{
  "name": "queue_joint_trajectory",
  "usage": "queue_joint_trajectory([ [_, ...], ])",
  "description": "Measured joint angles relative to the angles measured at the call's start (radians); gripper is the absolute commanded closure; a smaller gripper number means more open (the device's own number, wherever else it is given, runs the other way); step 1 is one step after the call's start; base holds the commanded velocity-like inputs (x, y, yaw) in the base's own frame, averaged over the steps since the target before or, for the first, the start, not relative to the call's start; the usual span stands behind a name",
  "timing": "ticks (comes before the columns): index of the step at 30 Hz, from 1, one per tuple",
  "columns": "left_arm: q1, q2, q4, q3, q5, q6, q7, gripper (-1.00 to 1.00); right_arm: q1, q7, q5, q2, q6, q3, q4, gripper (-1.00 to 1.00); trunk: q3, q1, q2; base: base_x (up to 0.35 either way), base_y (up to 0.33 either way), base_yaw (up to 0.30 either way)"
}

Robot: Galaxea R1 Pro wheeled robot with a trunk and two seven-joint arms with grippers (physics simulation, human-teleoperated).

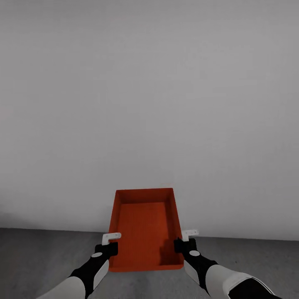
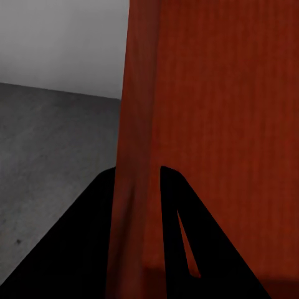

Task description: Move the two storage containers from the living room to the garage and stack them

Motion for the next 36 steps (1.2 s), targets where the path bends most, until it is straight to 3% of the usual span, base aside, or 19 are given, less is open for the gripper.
queue_joint_trajectory([
  [36,0.000,0.000,-0.003,-0.002,0.000,0.001,0.001,1.00,0.000,0.000,0.000,0.000,-0.003,-0.002,0.000,1.00,-0.058,0.000,0.000,0.000,0.000,0.000],
])
